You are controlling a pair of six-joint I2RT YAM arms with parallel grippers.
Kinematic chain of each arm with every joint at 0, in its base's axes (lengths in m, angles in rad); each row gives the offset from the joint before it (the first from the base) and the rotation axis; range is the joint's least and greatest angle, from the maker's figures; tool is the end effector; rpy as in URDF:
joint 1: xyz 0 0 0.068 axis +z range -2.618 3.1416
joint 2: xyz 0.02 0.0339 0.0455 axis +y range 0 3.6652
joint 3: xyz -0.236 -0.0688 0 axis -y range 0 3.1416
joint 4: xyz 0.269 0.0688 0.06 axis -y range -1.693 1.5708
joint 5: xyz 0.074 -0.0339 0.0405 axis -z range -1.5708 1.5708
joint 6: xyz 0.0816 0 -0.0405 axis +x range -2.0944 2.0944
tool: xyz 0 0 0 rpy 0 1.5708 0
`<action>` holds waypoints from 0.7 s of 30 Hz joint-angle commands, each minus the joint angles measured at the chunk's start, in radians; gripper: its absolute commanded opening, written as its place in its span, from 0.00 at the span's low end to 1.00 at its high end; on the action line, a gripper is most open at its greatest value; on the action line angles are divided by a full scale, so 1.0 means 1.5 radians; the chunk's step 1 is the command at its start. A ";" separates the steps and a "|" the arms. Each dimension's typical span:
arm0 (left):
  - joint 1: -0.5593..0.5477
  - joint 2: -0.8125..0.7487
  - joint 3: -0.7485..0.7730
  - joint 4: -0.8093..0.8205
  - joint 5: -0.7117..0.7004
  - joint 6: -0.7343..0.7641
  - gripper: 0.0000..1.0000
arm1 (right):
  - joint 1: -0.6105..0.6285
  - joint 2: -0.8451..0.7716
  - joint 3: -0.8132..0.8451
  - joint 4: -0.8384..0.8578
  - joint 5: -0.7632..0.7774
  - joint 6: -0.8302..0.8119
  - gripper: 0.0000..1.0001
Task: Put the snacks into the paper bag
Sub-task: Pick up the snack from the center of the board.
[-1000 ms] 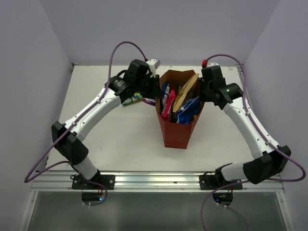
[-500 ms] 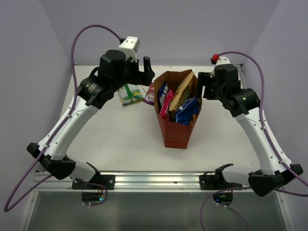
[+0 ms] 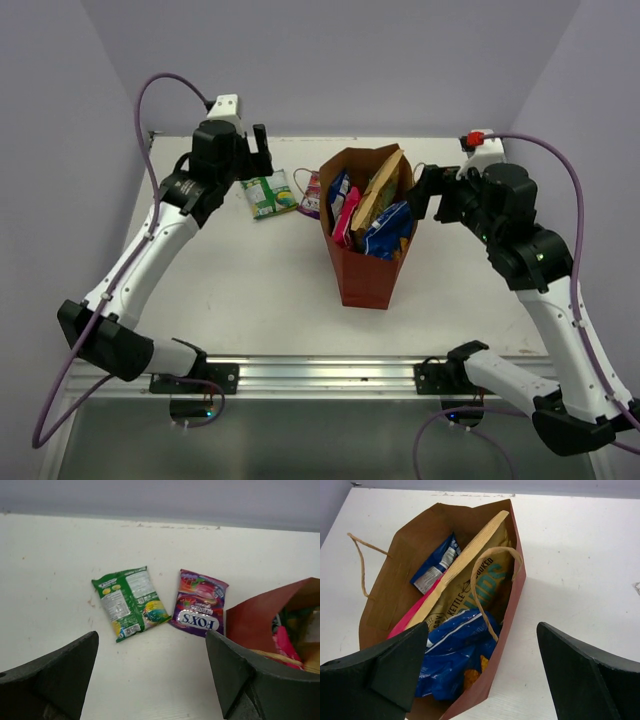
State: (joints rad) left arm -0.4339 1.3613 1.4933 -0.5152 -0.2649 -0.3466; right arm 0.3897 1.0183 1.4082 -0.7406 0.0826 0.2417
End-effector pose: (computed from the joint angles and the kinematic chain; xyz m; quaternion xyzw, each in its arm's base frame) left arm 0.3459 -0.1367 0.3821 -0.0380 0.8240 -0.1098 0.5546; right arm 0.2505 0.0956 0.4188 -0.0370 0.8184 0.1456 0.5546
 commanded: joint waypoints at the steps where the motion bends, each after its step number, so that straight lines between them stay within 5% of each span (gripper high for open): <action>1: 0.053 0.023 -0.044 0.094 0.031 -0.058 0.91 | -0.002 -0.051 -0.049 0.078 -0.018 -0.024 0.95; 10: 0.173 0.199 -0.078 0.218 0.207 -0.177 0.83 | -0.002 -0.123 -0.154 0.167 -0.025 -0.028 0.96; 21: 0.242 0.401 -0.034 0.263 0.352 -0.186 0.75 | -0.001 -0.101 -0.156 0.180 -0.018 -0.041 0.96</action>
State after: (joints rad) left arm -0.0895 1.9404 1.3952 -0.1944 0.1795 -0.6052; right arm 0.3897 0.8581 1.1656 -0.5270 0.0586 0.2001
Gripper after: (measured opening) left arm 0.758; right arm 0.963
